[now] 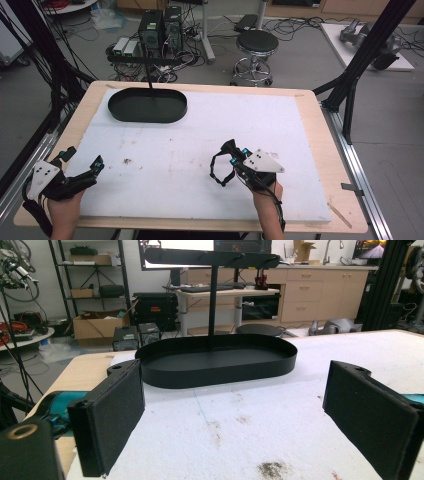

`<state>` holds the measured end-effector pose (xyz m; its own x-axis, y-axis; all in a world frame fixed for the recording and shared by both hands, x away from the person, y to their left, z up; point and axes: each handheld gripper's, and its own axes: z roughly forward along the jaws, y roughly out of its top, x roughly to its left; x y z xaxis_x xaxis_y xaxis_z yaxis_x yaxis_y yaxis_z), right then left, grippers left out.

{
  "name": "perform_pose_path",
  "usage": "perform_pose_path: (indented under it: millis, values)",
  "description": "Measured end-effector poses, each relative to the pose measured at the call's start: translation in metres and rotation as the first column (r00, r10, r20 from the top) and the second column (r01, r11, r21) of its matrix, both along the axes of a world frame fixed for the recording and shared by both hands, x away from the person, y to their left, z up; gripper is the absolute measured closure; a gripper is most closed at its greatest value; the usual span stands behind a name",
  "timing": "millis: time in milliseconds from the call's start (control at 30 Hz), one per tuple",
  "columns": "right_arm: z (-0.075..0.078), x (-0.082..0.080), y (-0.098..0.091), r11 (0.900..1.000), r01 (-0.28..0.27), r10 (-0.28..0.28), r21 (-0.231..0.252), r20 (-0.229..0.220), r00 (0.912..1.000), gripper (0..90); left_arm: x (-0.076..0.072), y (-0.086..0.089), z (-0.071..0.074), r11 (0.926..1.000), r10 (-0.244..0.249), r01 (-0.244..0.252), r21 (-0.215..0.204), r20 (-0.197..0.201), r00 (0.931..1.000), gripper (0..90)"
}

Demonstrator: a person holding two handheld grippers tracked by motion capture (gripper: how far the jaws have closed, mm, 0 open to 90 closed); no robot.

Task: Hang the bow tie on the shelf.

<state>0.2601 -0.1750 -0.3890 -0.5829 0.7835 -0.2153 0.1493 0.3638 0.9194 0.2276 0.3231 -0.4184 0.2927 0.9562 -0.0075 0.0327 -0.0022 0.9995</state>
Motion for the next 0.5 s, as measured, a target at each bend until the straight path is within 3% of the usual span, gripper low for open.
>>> perform_pose_path:
  millis: [33,133,300,333,367,500]
  values:
    - [0.007,0.001,0.004,1.0000,0.000,0.000,0.003,0.048,0.9989,76.4,0.000,0.000,0.000,1.0000,0.001,-0.001,0.000,0.001,1.0000,10.2]
    - [0.017,0.004,0.009,0.9998,0.003,-0.005,0.018,0.116,0.9933,76.4,0.000,0.000,0.000,1.0000,0.000,0.000,0.000,0.003,1.0000,10.2]
    - [0.033,0.010,0.016,0.9961,-0.001,-0.020,0.088,0.228,0.9736,76.4,0.000,0.001,0.000,1.0000,0.003,-0.003,0.000,0.004,1.0000,10.2]
    - [0.033,0.010,0.016,0.9961,-0.001,-0.020,0.088,0.228,0.9736,76.4,0.000,0.001,0.000,1.0000,0.003,-0.003,0.000,0.004,1.0000,10.2]
    - [0.040,0.014,0.021,0.9953,-0.005,-0.020,0.097,0.264,0.9643,76.4,0.000,0.001,0.000,1.0000,0.003,-0.003,0.000,0.003,1.0000,10.2]
    - [0.049,0.023,0.031,0.9952,-0.025,-0.003,0.094,0.285,0.9585,76.3,0.001,0.001,-0.002,1.0000,0.003,-0.003,-0.003,-0.002,1.0000,10.2]
